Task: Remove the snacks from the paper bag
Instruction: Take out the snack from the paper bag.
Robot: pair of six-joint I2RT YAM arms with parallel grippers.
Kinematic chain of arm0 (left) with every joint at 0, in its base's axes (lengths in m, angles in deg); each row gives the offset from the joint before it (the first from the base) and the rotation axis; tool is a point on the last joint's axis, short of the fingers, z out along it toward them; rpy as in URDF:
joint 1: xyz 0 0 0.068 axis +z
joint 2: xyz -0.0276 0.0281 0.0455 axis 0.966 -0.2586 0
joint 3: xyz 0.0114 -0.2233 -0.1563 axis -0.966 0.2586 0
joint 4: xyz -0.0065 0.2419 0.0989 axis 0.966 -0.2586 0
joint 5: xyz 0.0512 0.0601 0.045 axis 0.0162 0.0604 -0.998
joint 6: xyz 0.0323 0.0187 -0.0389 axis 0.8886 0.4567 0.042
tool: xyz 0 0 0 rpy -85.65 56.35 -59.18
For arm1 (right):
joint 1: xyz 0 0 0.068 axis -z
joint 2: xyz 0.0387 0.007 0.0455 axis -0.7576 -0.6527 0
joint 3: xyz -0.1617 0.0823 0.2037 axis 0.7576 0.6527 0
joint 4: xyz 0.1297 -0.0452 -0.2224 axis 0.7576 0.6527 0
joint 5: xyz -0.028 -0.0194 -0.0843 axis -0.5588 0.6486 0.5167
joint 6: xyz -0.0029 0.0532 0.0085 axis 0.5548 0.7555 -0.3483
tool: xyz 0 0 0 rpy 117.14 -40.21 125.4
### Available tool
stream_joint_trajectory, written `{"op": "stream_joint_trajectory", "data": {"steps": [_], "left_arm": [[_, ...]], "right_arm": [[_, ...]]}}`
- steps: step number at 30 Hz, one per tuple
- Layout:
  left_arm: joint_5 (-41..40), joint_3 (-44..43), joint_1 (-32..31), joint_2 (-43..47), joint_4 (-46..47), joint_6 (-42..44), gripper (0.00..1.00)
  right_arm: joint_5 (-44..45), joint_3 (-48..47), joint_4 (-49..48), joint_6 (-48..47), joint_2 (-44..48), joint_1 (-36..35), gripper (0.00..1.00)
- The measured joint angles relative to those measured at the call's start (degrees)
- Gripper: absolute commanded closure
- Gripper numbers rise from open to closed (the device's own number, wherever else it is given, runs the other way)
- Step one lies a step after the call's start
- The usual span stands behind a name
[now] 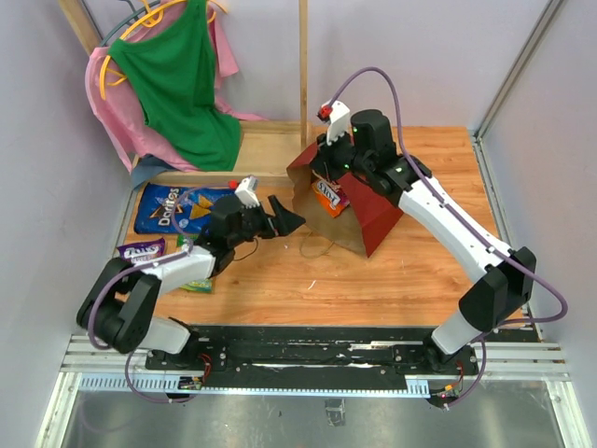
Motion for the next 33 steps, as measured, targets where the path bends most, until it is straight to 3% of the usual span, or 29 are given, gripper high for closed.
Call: {"op": "stream_joint_trajectory", "data": {"steps": [10,16,24,33], "left_arm": [[1.29,-17.33,-9.62,-21.4,8.2,-6.43,0.0],[-0.98,-23.45,-11.21,-33.18,10.34,-10.49,0.0],[-8.15,-32.46,-10.19,-39.98,4.02,-9.16,0.0],[-7.54,-46.9,-4.46,-46.18,-7.02,-1.05,0.0]], "right_arm": [[-0.48,2.8,-1.62,1.64,4.52,4.61,0.99],[-3.54,6.45,-4.09,4.17,6.91,9.16,0.99],[-7.43,10.88,-8.83,9.7,9.27,14.91,0.99],[-9.97,12.31,-12.52,14.49,7.17,15.17,0.99]]}}
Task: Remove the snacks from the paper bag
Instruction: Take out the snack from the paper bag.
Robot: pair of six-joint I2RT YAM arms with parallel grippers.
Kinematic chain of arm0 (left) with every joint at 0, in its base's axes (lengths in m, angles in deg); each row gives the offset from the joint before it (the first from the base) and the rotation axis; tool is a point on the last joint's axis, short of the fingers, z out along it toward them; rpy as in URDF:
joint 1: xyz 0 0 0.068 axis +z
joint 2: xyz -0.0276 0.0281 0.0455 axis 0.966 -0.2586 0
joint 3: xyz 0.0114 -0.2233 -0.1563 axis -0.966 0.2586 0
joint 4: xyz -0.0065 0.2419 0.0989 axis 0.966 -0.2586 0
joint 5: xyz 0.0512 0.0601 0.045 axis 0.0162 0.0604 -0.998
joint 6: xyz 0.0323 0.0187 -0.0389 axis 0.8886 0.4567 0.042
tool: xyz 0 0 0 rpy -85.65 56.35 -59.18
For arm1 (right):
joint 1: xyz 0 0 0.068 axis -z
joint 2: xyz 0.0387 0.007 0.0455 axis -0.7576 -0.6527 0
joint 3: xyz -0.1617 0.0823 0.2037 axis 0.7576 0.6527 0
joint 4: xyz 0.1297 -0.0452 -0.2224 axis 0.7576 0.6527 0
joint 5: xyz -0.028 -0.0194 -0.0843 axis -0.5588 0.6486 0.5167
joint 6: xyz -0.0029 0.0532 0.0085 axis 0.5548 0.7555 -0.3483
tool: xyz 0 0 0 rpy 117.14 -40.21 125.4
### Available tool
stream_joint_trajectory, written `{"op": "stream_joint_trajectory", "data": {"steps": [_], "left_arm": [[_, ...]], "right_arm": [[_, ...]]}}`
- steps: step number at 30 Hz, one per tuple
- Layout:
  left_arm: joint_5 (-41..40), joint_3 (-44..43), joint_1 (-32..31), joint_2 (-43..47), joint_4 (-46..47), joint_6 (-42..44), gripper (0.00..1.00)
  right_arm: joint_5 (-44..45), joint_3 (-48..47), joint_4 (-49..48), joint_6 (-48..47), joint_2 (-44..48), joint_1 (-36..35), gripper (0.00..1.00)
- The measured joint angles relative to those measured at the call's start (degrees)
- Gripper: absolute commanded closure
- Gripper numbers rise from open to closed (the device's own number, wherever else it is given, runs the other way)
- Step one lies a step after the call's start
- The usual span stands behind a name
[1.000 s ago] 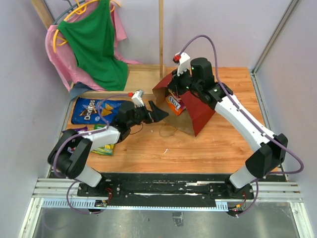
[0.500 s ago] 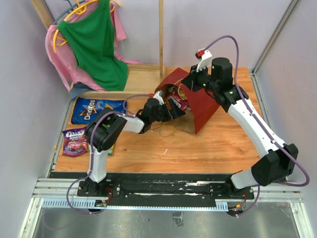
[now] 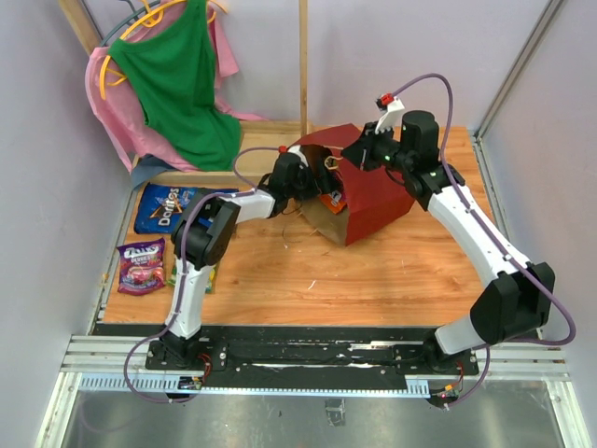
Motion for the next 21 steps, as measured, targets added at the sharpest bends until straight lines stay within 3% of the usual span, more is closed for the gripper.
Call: {"op": "stream_joint_trajectory", "data": {"steps": [5,8,16,21], "left_arm": [[0.28,-10.82,0.37,-5.75,-7.67,4.96,0.0],[1.05,-11.65,0.39,-6.36,-9.22,5.92,0.0],[0.98,2.54,0.26,1.25,-4.57,4.35,0.0],[-0.55,5.33,-1.2,2.69,-2.43,2.45,0.0]], "right_arm": [[0.07,0.94,-1.73,1.6,-0.44,0.0,0.99],[0.48,1.46,-2.58,2.1,-0.44,0.0,0.99],[0.94,2.12,-3.76,2.86,-0.44,0.0,0.99],[0.92,2.47,-4.79,3.74,-0.44,0.0,0.99]]}}
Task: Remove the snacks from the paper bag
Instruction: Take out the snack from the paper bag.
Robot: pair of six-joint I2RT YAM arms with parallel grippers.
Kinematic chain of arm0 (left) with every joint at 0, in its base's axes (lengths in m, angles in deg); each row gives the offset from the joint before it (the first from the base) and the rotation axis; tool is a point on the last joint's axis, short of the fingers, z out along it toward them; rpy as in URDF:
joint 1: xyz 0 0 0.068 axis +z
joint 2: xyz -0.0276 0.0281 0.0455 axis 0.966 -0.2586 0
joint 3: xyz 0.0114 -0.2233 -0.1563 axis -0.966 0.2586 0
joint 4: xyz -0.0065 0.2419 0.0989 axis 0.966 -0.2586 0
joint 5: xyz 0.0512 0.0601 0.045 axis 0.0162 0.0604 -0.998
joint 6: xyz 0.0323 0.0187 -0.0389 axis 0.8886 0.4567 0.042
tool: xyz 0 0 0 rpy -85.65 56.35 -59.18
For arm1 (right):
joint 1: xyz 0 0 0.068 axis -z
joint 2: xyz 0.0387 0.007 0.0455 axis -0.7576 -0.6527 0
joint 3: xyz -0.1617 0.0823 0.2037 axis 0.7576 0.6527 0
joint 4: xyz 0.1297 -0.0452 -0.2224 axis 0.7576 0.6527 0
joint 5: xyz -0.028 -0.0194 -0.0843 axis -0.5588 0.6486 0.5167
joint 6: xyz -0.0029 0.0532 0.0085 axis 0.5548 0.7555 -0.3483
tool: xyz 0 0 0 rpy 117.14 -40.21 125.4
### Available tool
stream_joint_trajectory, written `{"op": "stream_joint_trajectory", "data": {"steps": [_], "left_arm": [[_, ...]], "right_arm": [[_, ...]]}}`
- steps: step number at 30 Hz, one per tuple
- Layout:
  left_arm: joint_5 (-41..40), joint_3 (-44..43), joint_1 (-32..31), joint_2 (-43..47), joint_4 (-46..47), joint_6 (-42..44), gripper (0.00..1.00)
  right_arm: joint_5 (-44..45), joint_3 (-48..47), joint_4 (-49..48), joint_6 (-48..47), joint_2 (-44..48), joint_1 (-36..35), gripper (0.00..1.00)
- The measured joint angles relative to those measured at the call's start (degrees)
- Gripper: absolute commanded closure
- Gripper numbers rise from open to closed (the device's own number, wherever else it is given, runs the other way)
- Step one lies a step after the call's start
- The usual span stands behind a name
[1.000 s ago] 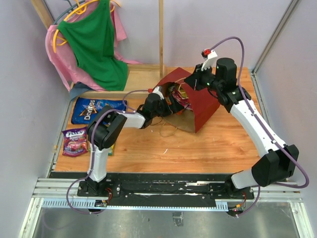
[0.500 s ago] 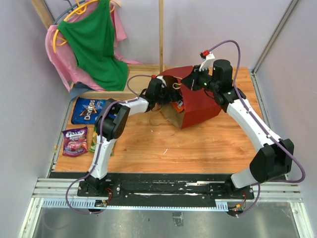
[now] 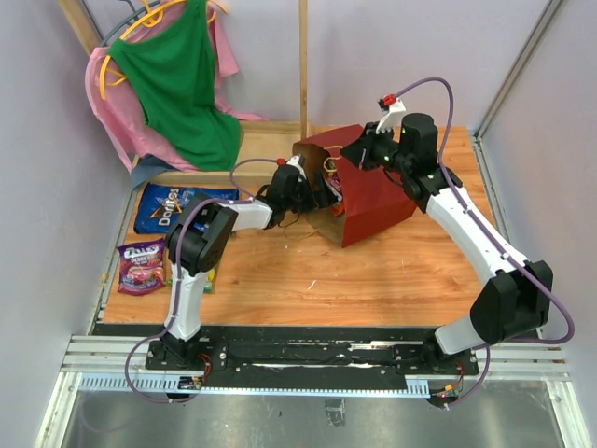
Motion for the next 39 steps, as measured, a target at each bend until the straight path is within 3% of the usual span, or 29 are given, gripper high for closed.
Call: {"op": "stream_joint_trajectory", "data": {"steps": [21,30,35,39], "left_arm": [[1.49,9.42,-5.35,-0.33,17.73,-19.93,0.0],[1.81,9.57,-6.43,-3.67,24.72,-30.08,0.02],[0.5,9.44,-6.45,-4.48,26.36,-32.5,0.12],[-2.08,8.96,-6.49,-4.48,24.76,-31.71,0.3]], "right_arm": [[-0.04,0.02,-1.7,1.29,-0.22,0.0,0.99],[-0.02,0.02,-1.88,1.44,-0.22,0.0,0.99],[-0.02,0.02,-1.86,1.44,-0.22,0.0,0.99],[-0.02,0.0,-1.86,1.44,-0.22,0.0,0.99]]}}
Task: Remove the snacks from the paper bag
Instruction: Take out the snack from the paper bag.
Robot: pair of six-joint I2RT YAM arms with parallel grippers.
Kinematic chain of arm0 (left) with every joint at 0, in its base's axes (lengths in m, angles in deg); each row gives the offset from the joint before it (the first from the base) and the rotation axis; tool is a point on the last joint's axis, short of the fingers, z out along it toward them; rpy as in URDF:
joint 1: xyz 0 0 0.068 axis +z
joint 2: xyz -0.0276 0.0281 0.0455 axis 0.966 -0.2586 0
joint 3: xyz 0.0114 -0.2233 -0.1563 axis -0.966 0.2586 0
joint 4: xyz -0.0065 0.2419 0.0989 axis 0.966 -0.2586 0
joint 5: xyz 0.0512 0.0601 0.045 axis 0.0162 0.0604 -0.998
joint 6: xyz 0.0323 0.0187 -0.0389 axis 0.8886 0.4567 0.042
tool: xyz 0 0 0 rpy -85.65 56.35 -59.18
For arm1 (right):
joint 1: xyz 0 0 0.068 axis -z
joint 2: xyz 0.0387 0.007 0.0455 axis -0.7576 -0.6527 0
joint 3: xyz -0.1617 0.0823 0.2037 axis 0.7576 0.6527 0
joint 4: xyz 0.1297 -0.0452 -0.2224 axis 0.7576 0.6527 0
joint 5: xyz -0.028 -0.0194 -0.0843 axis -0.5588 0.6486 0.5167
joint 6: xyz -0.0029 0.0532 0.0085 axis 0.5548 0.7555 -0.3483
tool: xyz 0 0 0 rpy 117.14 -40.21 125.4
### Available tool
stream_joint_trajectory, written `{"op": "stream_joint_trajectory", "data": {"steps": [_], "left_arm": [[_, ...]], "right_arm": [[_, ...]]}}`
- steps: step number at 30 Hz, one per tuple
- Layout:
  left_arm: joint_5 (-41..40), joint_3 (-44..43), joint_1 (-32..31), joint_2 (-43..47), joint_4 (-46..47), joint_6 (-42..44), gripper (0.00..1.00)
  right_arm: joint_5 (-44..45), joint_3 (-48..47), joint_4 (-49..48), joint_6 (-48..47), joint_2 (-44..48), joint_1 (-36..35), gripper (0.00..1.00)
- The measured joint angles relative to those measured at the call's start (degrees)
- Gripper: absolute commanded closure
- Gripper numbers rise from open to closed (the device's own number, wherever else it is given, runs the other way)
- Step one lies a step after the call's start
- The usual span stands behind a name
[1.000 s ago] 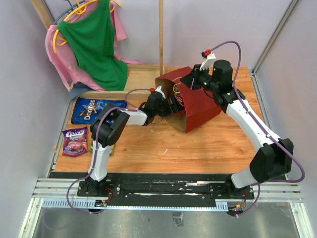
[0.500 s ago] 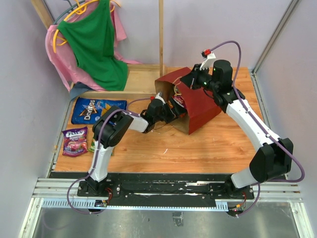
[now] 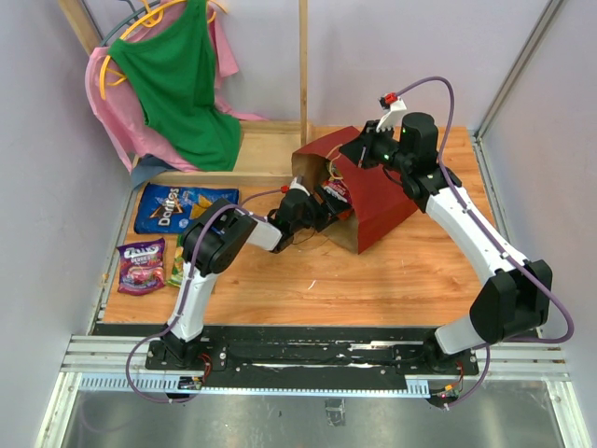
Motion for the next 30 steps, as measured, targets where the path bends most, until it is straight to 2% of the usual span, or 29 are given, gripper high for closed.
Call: {"op": "stream_joint_trajectory", "data": {"steps": [5,7,9,18,24,30], "left_arm": [[-3.23,-0.02,0.04,0.0,-2.12,1.77,0.55],[-4.17,-0.11,0.11,0.0,-2.78,2.71,0.72],[-5.03,-0.35,0.15,0.0,-3.26,4.35,0.97],[-6.78,-2.89,0.26,2.05,-8.13,14.67,0.99],[-7.58,-2.84,0.26,8.15,-11.61,20.59,0.99],[-8.2,0.31,0.28,14.43,-11.78,22.99,0.99]], "right_arm": [[-0.02,0.0,0.0,0.0,0.0,0.0,0.99],[-0.02,0.0,0.0,0.0,0.0,0.0,0.99],[-0.02,0.0,0.0,0.0,0.0,0.0,0.99],[-0.07,0.0,0.0,0.0,0.0,0.0,0.99],[0.02,0.0,0.0,-0.04,0.02,0.0,0.99],[0.02,0.0,0.0,-0.02,0.02,0.0,0.99]]}}
